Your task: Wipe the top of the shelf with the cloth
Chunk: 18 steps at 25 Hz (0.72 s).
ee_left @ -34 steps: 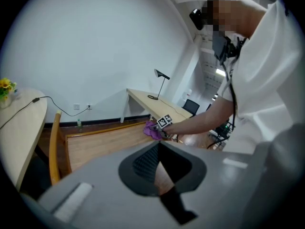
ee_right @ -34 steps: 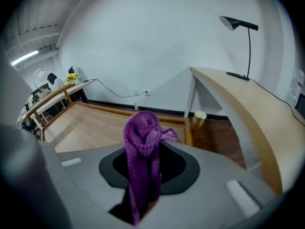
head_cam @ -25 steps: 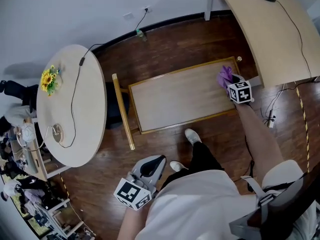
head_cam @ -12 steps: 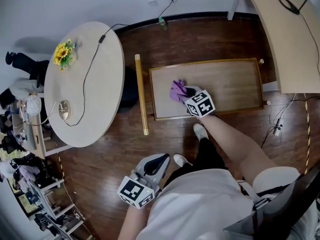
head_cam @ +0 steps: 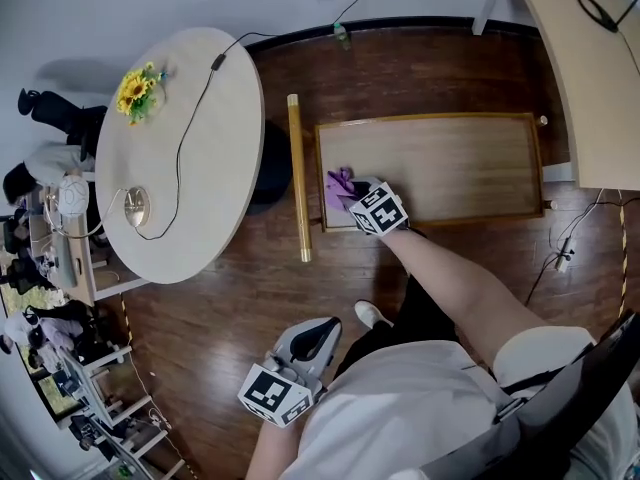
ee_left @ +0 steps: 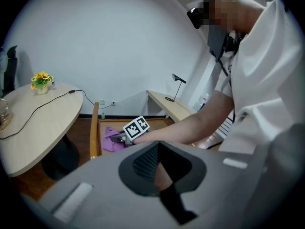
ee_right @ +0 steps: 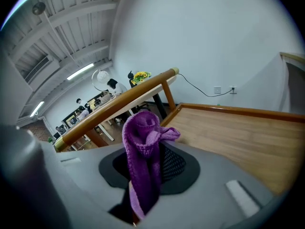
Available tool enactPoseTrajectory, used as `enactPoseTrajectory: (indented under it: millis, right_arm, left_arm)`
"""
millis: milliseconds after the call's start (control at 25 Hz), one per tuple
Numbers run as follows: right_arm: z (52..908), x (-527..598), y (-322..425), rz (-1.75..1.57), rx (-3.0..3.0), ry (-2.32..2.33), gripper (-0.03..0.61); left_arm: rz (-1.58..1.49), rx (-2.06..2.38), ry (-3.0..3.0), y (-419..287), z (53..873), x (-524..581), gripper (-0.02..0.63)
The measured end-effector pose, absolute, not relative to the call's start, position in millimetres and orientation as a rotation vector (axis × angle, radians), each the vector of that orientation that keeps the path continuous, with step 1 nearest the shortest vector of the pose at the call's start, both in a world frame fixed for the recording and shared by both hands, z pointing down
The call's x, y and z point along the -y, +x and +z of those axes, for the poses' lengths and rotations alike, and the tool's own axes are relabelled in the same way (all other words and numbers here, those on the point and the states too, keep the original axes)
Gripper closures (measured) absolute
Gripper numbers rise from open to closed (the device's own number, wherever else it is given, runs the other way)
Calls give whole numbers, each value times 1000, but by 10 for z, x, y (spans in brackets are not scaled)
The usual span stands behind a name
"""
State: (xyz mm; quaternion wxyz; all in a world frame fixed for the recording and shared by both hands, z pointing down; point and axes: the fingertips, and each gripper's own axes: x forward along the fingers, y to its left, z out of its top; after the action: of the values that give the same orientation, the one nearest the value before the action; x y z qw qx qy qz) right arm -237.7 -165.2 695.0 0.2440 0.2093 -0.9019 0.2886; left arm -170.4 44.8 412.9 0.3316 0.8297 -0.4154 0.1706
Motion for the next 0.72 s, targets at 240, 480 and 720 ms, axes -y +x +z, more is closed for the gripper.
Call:
enactPoseTrajectory:
  millis: [240,480,720]
  right_arm:
    - [7149,1796,-1539,794,2380,713,483]
    - [7242,1941,-425,774,2288,882,483]
    - [7261,2068,709,759,2180,1065,483]
  left_arm:
    - [437,1041,2195,-1637,4147,-428,597]
    - [443,945,2251,-1400,4174,-315,597]
    - [457,863,2297,-1163,4188,-179,597]
